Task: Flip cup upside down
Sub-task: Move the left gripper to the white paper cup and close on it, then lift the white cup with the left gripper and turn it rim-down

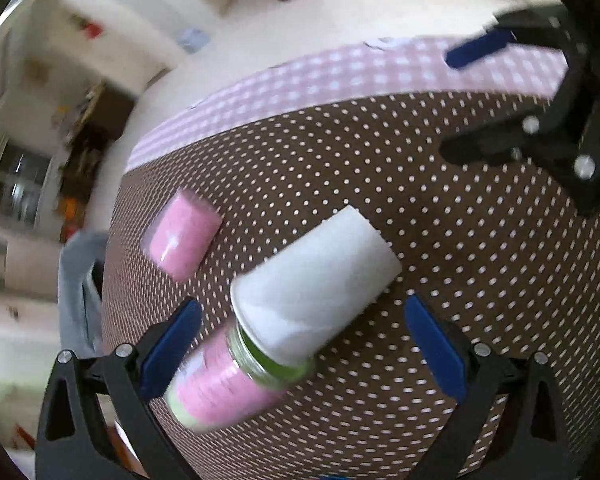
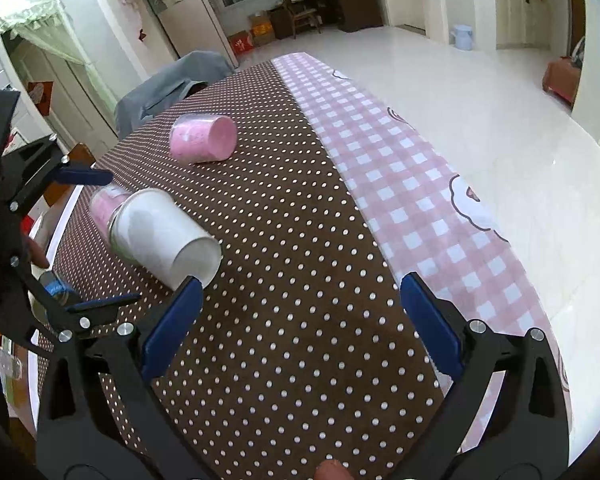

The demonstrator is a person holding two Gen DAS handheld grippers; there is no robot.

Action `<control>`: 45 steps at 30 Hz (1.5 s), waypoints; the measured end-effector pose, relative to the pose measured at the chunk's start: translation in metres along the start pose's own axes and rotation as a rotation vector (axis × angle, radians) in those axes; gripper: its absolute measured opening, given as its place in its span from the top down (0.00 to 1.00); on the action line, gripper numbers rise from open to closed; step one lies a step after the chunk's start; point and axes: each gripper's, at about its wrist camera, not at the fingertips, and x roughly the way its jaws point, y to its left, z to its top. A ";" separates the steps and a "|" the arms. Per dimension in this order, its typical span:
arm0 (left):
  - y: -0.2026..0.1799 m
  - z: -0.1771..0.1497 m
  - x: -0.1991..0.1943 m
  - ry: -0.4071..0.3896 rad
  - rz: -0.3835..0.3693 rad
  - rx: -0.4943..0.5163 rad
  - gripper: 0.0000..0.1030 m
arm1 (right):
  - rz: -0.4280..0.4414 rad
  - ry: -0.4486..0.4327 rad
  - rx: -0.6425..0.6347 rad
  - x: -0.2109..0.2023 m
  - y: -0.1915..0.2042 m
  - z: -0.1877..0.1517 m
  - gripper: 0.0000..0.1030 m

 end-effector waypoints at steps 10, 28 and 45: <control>-0.003 0.019 0.055 0.084 -0.135 0.218 0.04 | -0.014 0.037 0.036 0.021 -0.010 0.011 0.06; 0.022 0.055 0.084 0.097 -0.270 -0.213 0.42 | -0.023 -0.016 0.109 -0.018 -0.037 -0.011 0.06; -0.043 -0.025 -0.020 0.031 -0.244 -0.566 0.44 | 0.033 -0.047 0.084 -0.058 -0.023 -0.053 0.06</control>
